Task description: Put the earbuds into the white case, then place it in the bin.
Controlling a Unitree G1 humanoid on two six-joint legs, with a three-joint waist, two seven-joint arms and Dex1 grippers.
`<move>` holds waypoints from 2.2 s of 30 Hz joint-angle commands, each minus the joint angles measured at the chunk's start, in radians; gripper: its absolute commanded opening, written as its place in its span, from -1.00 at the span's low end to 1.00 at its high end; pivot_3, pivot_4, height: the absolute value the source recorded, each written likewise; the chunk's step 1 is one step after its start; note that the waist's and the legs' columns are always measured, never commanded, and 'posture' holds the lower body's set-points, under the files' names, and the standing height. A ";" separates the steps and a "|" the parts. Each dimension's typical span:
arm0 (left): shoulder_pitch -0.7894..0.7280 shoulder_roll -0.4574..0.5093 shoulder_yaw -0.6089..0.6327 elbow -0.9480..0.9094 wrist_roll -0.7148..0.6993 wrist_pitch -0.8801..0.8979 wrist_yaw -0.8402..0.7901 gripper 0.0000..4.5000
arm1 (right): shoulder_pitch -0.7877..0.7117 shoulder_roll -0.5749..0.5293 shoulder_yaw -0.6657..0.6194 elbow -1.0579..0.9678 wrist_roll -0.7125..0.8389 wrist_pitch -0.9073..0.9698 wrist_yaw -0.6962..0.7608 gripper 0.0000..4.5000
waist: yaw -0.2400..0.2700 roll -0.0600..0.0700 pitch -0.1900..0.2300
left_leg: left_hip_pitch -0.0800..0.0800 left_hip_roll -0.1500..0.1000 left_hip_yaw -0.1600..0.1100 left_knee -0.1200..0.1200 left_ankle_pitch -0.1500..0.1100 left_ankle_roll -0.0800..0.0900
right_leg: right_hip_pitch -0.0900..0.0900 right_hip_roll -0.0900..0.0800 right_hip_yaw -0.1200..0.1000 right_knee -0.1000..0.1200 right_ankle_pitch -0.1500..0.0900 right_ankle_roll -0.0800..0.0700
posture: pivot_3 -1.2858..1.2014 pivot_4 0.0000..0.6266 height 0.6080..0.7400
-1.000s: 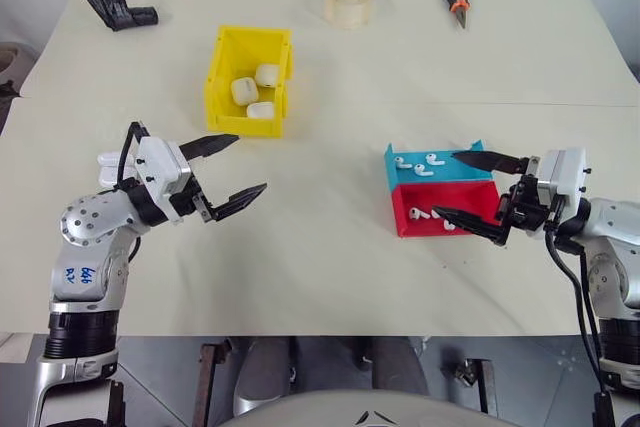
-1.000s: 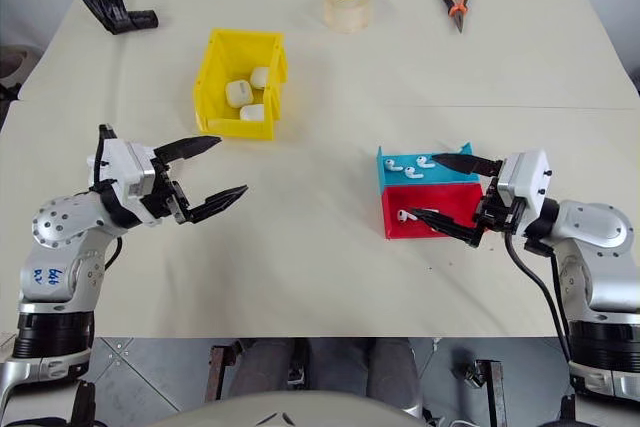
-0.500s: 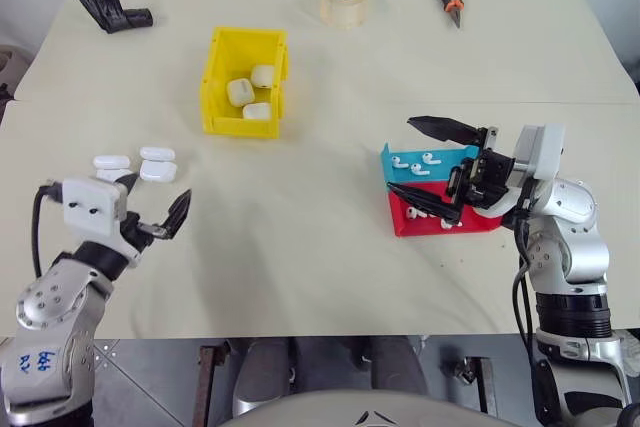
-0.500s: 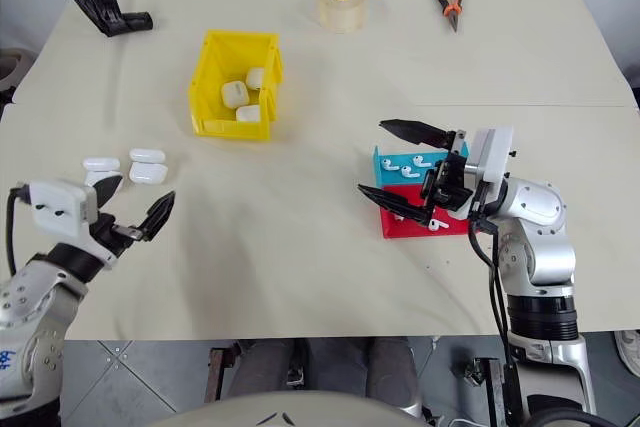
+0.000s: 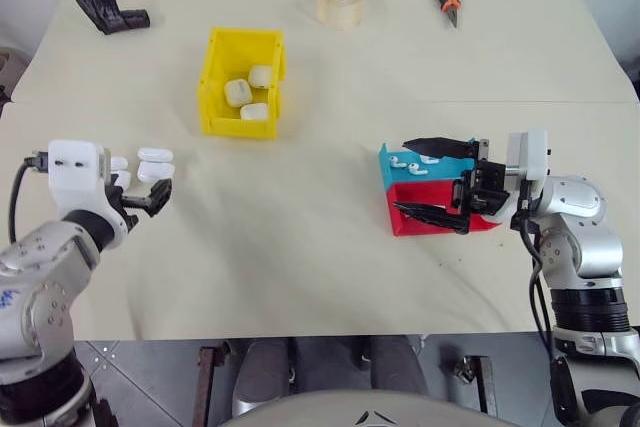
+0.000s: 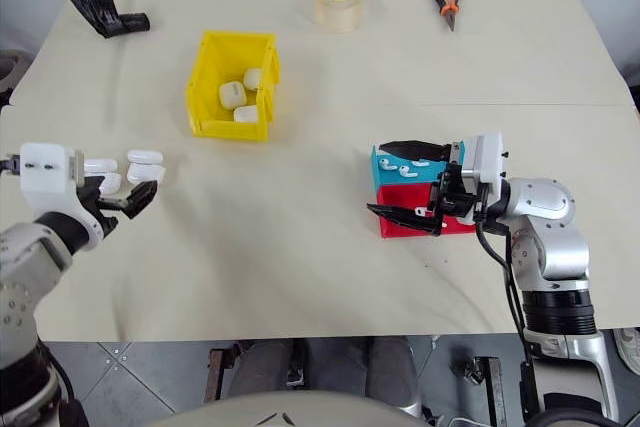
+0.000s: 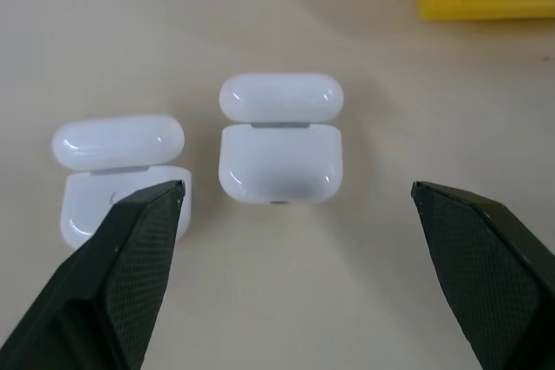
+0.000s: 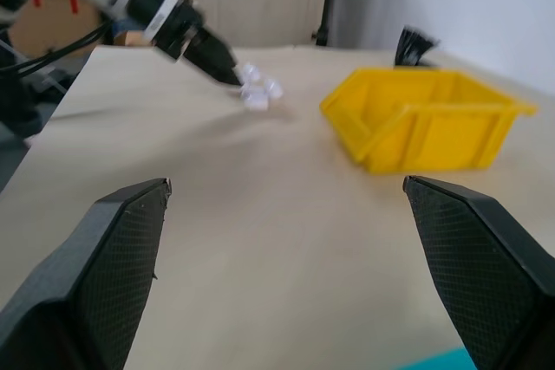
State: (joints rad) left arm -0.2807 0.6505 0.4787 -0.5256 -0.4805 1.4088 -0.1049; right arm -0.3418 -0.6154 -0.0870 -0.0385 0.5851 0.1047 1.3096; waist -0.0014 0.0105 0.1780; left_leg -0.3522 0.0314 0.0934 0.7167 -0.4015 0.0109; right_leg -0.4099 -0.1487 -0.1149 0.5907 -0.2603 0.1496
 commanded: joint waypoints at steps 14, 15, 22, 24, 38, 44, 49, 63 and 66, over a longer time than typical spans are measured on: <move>-0.360 0.166 -0.307 0.450 0.114 0.119 -0.072 0.98 | 0.107 0.005 -0.034 -0.146 0.040 0.019 -0.060 1.00 | -0.001 0.000 0.000 | 0.000 0.000 0.001 -0.002 0.001 -0.002 | -0.001 0.001 0.000 0.000 0.000 0.000 | 0.03 -0.52 1.00; -0.364 0.164 -0.311 0.456 0.119 0.116 -0.075 0.98 | 0.116 0.004 -0.035 -0.153 0.041 0.019 -0.065 1.00 | -0.001 0.000 0.000 | 0.000 0.000 0.001 -0.002 0.001 -0.002 | -0.001 0.001 0.000 0.000 0.000 0.000 | 0.03 -0.52 1.00; -0.374 0.128 -0.299 0.461 0.143 0.155 -0.075 0.98 | 0.149 0.002 -0.038 -0.181 0.051 0.022 -0.086 1.00 | 0.000 0.000 0.000 | 0.000 0.000 0.001 -0.002 0.001 -0.002 | -0.001 0.001 0.000 0.000 0.000 0.000 | 0.03 -0.52 1.00; -0.376 0.087 -0.251 0.440 0.166 0.185 -0.047 0.98 | 0.155 0.000 -0.039 -0.180 0.052 0.021 -0.086 1.00 | 0.000 -0.001 0.000 | 0.000 0.000 0.001 -0.001 0.001 -0.002 | -0.001 0.000 0.000 0.000 0.000 0.000 | 0.03 -0.52 1.00; -0.291 -0.108 -0.097 0.274 0.178 0.206 0.115 0.98 | 0.160 -0.002 -0.032 -0.164 0.056 0.027 -0.074 1.00 | 0.001 -0.001 0.000 | 0.000 0.000 0.000 0.000 0.001 -0.002 | -0.001 0.000 0.000 0.001 0.000 0.000 | 0.03 -0.52 1.00; -0.267 -0.110 -0.090 0.270 0.184 0.206 0.128 0.90 | 0.166 0.003 -0.031 -0.171 0.056 0.029 -0.078 1.00 | 0.001 -0.001 0.000 | 0.000 0.000 0.000 0.000 0.001 -0.002 | -0.001 0.000 0.001 0.001 0.000 0.000 | 0.03 -0.52 1.00; -0.241 -0.069 -0.115 0.254 0.172 0.206 0.089 0.29 | 0.167 0.007 -0.029 -0.174 0.057 0.032 -0.085 1.00 | -0.003 -0.001 0.000 | 0.001 0.000 0.000 0.000 0.001 -0.002 | -0.001 0.000 0.001 0.001 0.000 0.000 | 0.03 -0.52 1.00; -0.140 0.179 -0.266 0.179 0.077 0.206 -0.168 0.23 | 0.152 0.007 -0.025 -0.166 0.053 0.034 -0.089 1.00 | -0.002 -0.001 0.000 | 0.001 0.000 0.001 -0.001 0.001 -0.003 | -0.001 0.000 0.001 0.001 0.000 0.000 | 0.03 -0.52 1.00; -0.084 0.249 -0.274 0.150 0.056 0.171 -0.231 0.23 | 0.149 0.003 -0.029 -0.166 0.055 0.037 -0.089 1.00 | -0.002 -0.001 0.000 | 0.001 0.000 0.001 -0.001 0.001 -0.003 | -0.001 0.000 0.001 0.001 0.000 0.000 | 0.03 -0.52 1.00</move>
State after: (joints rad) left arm -0.3959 0.8727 0.2133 -0.3502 -0.4076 1.5903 -0.2965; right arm -0.1855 -0.6093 -0.0937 -0.1887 0.6179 0.1400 1.2224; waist -0.0032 0.0094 0.1779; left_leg -0.3515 0.0315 0.0943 0.7153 -0.4003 0.0082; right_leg -0.4113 -0.1484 -0.1134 0.5918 -0.2605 0.1493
